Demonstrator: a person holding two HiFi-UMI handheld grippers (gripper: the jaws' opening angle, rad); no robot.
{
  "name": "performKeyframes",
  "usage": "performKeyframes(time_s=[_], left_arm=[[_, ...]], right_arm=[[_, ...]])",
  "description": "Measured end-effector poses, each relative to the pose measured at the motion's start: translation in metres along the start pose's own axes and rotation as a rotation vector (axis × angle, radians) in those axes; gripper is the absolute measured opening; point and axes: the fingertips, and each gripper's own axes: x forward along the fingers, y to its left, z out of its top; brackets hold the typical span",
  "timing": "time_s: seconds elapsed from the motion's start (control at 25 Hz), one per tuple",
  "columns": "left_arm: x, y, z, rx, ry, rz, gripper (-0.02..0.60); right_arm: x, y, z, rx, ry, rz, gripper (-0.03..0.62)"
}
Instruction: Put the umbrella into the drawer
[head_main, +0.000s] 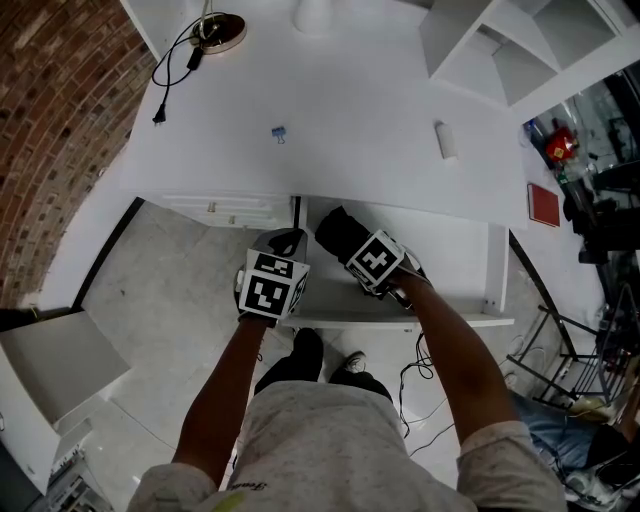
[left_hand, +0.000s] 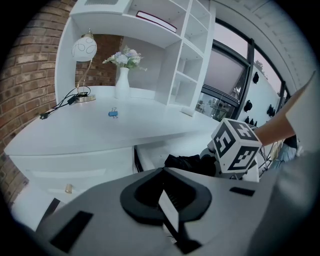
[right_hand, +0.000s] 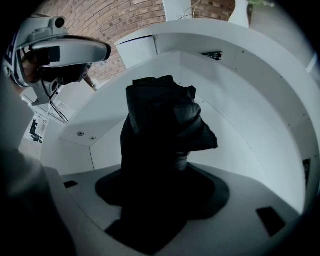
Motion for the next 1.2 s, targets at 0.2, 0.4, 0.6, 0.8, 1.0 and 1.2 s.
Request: performKeyframes(time_s=[0.2, 0.4, 0.6, 0.8, 1.0, 1.2], left_arm=[[-0.004, 0.000, 0.000, 0.005, 0.001, 0.012, -0.003], [-0.008, -0.001, 0.004, 0.010, -0.006, 0.019, -0.003], [-0.012, -0.008, 0.008, 0.022, -0.014, 0.019, -0.003], [-0.017, -0.015, 0.012, 0.035, -0.022, 0.015, -0.002], [-0.025, -0.017, 0.018, 0.038, -0.029, 0.012, -0.002], [-0.033, -0.018, 0.029, 0.049, -0.042, 0.004, -0.002]], right_arm=[[-0.002, 0.001, -0.001, 0.014, -0.003, 0.002, 0.276], [-0.010, -0.001, 0.002, 0.020, -0.022, 0.002, 0.279], [-0.025, 0.001, 0.007, 0.023, -0.057, -0.007, 0.279], [-0.039, 0.001, 0.008, 0.035, -0.089, -0.028, 0.279], [-0.055, 0.001, 0.008, 0.056, -0.107, -0.055, 0.278], [-0.073, 0.002, 0.012, 0.089, -0.143, -0.068, 0.278]])
